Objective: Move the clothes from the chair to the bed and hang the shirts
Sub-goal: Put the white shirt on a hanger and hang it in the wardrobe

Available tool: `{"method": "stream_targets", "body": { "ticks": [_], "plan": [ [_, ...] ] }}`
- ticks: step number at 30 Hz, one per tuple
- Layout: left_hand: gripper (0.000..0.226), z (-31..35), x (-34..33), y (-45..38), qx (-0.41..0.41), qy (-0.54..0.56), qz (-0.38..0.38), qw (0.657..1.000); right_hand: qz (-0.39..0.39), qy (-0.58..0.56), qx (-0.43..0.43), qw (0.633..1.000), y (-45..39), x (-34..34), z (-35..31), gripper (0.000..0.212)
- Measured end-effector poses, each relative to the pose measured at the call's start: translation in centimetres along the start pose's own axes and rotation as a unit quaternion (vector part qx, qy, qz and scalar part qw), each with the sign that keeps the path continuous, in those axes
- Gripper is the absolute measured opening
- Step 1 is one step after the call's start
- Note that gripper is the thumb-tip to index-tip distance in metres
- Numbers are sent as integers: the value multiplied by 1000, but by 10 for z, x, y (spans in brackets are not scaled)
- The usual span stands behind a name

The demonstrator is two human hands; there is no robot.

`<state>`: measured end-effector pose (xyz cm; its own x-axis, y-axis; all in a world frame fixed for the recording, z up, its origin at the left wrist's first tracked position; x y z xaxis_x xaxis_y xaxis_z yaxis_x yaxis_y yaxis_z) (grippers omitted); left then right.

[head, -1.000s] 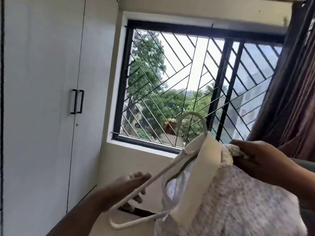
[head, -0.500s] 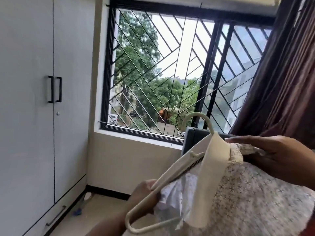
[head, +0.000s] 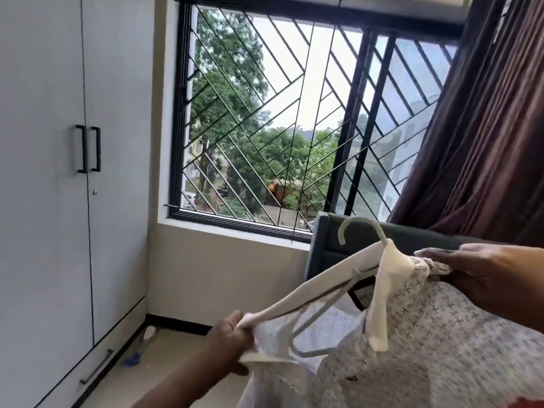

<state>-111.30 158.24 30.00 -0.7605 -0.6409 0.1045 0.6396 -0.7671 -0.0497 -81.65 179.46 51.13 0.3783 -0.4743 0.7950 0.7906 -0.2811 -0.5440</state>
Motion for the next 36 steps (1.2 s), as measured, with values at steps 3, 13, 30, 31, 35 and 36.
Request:
{"method": "stream_targets", "body": {
  "ticks": [3, 13, 30, 31, 35, 36],
  "plan": [
    [23, 22, 10, 7, -17, 82, 26, 996, -36, -9, -62, 997, 1, -17, -36, 33],
    [23, 96, -17, 68, -244, -200, -235, 919, -44, -258, -205, 943, -2, -31, -87, 66],
    [36, 140, 119, 61, -434, -395, 215, 781, -11, -652, -238, 720, -24, -44, -78, 74],
    [34, 145, 128, 63, -434, -373, 223, 789, 7, -678, -269, 684, -27, -36, -71, 60],
    [38, 155, 151, 65, -443, -335, 240, 797, 8, -623, -307, 719, -38, 5, -63, 52],
    [39, 156, 151, 65, -444, -337, 236, 796, 6, -599, -292, 745, -43, 17, -68, 56]
  ]
}}
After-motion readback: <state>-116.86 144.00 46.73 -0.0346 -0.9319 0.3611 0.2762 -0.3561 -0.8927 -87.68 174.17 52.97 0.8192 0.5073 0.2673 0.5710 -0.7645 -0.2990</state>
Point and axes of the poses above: each hand's wrist, its own y-axis away from the middle knuckle, its own x-axis out of the back of the hand, z = x × y, the point moved 5 cm from there along -y, towards the middle knuckle, and after that the axes turned 7 degrees about -x, right-handed, at the moved point
